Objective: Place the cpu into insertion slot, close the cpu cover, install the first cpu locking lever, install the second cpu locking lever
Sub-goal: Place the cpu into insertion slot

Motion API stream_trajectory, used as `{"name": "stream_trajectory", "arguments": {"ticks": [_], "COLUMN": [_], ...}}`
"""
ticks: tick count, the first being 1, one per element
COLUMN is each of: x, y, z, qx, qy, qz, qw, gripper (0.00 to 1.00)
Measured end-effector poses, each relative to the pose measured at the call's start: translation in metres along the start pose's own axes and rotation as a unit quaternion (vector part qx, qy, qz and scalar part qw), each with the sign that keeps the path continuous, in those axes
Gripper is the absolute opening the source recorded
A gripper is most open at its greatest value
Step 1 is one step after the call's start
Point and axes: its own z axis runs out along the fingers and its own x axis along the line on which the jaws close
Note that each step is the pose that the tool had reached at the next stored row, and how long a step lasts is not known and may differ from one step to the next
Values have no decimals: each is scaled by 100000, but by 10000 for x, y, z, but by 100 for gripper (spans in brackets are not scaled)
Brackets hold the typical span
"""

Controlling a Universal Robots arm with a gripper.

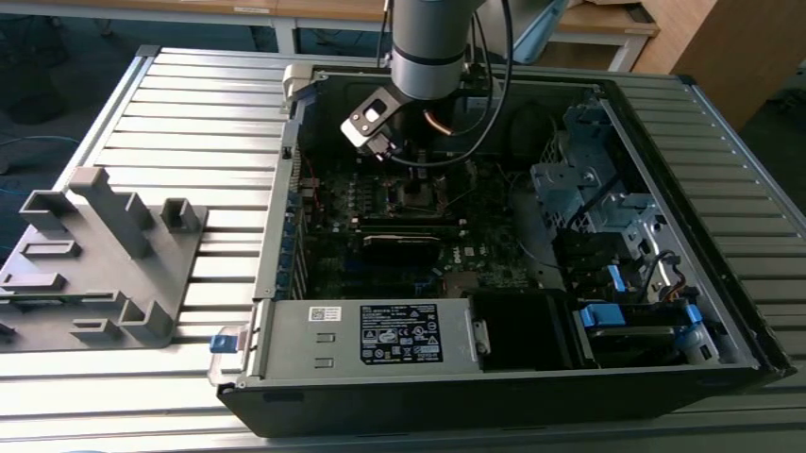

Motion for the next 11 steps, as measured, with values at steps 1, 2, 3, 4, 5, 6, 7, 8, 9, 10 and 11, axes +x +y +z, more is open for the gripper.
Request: {"name": "stream_trajectory", "arguments": {"ticks": [1,2,3,4,5,6,7,8,9,10,11], "x": [-1,-1,0,0,0,0,-1,-1,-1,-1,0], "y": [11,12,12,12,12,12,12,12,11,11,12], "z": [1,1,4,12,22,30,34,34,34,35,40], "qx": [-3,-5,-15,-21,-53,-78,-89,-85,-81,-86,-101], "qy": [3,4,18,15,9,5,1,-10,-14,-8,13], "qz": [0,-2,-1,2,2,-1,-3,-3,-2,-1,-1], "qw": [100000,100000,100000,100000,100000,100000,100000,100000,100000,100000,100000], "gripper": [11,11,11,11,11,11,11,11,11,11,11]}}
